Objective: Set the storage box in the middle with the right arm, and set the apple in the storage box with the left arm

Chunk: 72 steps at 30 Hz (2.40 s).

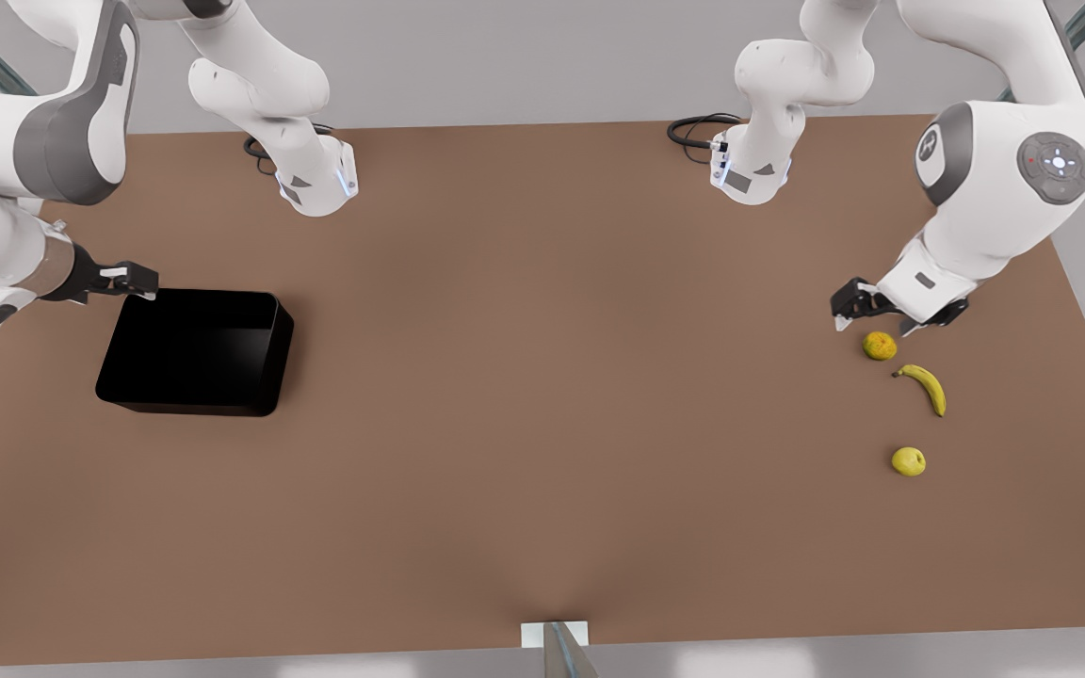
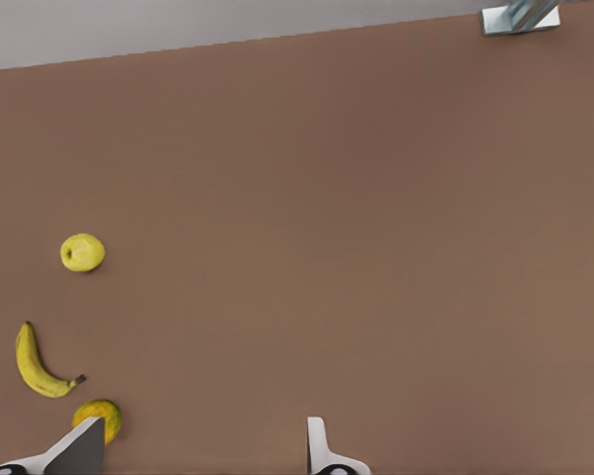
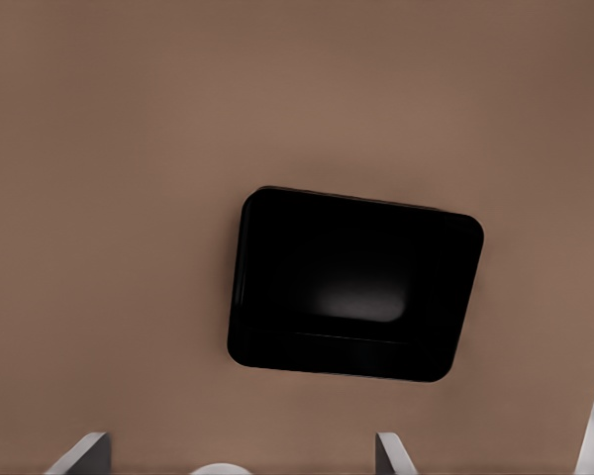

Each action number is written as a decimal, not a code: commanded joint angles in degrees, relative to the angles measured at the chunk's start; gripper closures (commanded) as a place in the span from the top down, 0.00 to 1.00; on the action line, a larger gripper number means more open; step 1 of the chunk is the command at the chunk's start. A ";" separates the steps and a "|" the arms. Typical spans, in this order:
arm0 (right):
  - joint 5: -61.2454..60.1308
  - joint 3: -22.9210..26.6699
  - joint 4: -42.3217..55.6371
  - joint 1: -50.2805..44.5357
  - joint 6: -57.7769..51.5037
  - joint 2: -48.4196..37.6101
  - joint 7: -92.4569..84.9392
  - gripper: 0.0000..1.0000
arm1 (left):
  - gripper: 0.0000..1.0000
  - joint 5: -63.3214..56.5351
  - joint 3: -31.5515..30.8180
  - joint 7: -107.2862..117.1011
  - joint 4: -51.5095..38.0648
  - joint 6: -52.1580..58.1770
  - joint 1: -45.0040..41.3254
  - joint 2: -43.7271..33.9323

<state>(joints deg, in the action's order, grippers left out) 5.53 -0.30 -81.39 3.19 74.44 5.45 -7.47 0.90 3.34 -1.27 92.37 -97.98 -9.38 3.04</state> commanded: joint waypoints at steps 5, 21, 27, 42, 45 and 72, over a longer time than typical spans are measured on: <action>0.45 0.48 -3.86 4.18 4.39 1.67 -0.52 1.00 | 0.98 5.60 5.09 14.09 0.44 3.06 -0.38 2.05; 0.36 17.27 -43.59 10.96 50.45 5.53 -6.33 1.00 | 1.00 79.25 18.19 37.65 -2.90 -3.44 18.34 40.73; -1.93 20.34 -43.42 11.22 57.74 10.54 -15.64 1.00 | 1.00 83.65 16.70 39.33 -5.45 -3.44 20.10 46.18; -1.66 20.43 -42.98 11.31 57.57 15.99 -19.60 0.56 | 1.00 58.08 8.53 41.61 -26.28 11.24 30.29 57.78; -1.40 20.43 -42.98 11.22 57.57 16.17 -20.74 0.40 | 1.00 55.17 8.61 42.14 -28.04 8.87 30.47 58.48; -1.05 17.62 -31.12 1.03 42.63 13.79 -23.20 0.21 | 0.70 58.69 6.07 43.19 -25.31 4.38 34.78 60.94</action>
<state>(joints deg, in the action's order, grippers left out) 3.65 17.47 -111.74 1.28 116.98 19.50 -30.66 58.93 9.10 41.93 67.13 -93.60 25.39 63.99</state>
